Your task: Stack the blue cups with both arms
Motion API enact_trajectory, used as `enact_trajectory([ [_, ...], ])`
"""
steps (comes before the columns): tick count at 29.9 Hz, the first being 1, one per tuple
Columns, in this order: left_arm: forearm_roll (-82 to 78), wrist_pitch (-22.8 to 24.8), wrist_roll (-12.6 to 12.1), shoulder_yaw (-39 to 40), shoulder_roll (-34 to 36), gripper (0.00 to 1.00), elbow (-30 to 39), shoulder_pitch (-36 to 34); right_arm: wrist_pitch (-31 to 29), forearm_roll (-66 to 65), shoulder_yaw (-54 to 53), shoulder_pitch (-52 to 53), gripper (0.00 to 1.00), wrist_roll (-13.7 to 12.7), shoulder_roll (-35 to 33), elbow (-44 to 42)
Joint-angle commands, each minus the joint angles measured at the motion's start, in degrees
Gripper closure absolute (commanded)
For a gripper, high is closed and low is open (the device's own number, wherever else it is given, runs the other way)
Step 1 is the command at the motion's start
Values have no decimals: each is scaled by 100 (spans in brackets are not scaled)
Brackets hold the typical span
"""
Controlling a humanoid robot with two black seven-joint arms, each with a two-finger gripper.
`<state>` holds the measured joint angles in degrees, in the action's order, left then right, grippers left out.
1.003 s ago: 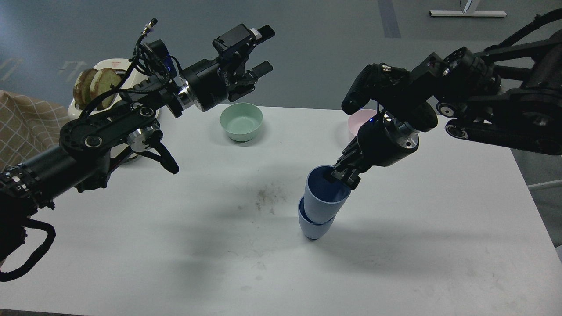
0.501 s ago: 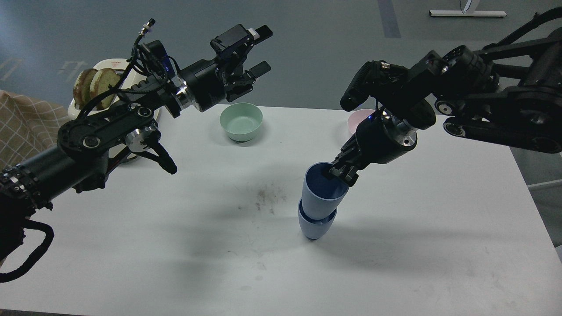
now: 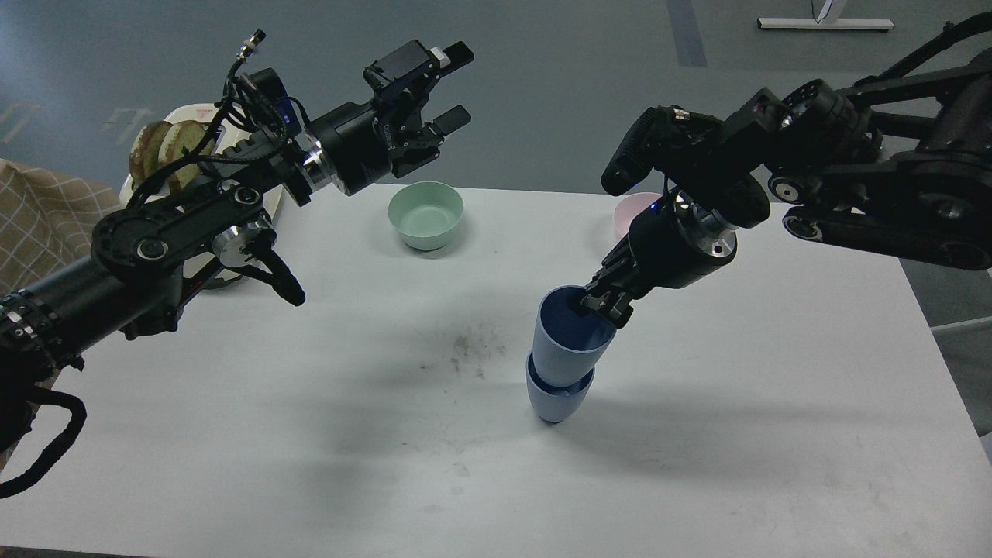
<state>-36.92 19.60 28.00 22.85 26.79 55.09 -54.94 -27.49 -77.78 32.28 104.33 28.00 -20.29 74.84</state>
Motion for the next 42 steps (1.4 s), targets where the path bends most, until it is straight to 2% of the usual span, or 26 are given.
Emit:
enact_trajectory([
  [1, 0, 0, 0, 0, -16, 2, 2, 1, 7, 0, 50, 0, 100, 0, -1, -13],
  [20, -9, 0, 0, 35, -42, 2, 2, 45, 86, 88, 94, -18, 100, 0, -1, -48],
  [21, -9, 0, 0, 35, -42, 2, 2, 45, 86, 149, 138, -18, 86, 0, 8, -48],
  [22, -9, 0, 0, 35, -42, 2, 2, 45, 86, 149, 138, -18, 86, 0, 8, -48],
  [23, -9, 0, 0, 35, -42, 2, 2, 45, 86, 228, 156, -9, 75, 0, 16, -39],
  [25, -17, 0, 0, 35, -42, 2, 2, 45, 86, 334, 165, -9, 64, 0, 16, -31],
  [27, -17, 0, 0, 35, -33, 2, -7, 45, 77, 456, 165, -9, 45, 0, 8, -4],
  [29, -17, 0, 0, 35, -25, 2, -7, 45, 77, 509, 165, -9, 37, 0, -1, -4],
  [30, -17, 0, 0, 35, -16, 2, 1, 45, 77, 553, 165, -1, 28, 0, -19, -13],
  [31, -17, 0, 0, 35, -7, 2, 2, 45, 77, 588, 165, 8, 24, 0, -27, -22],
  [33, -17, -8, 0, 44, -7, 2, 2, 45, 94, 877, 130, 70, 4, 0, -89, -92],
  [37, -9, -26, 0, 44, -7, 2, 2, 53, 103, 1309, -90, 175, 0, 0, -361, -390],
  [42, 9, -61, 0, 193, 11, 2, -34, 80, 480, 1599, -643, 88, 0, 0, -1011, -733],
])
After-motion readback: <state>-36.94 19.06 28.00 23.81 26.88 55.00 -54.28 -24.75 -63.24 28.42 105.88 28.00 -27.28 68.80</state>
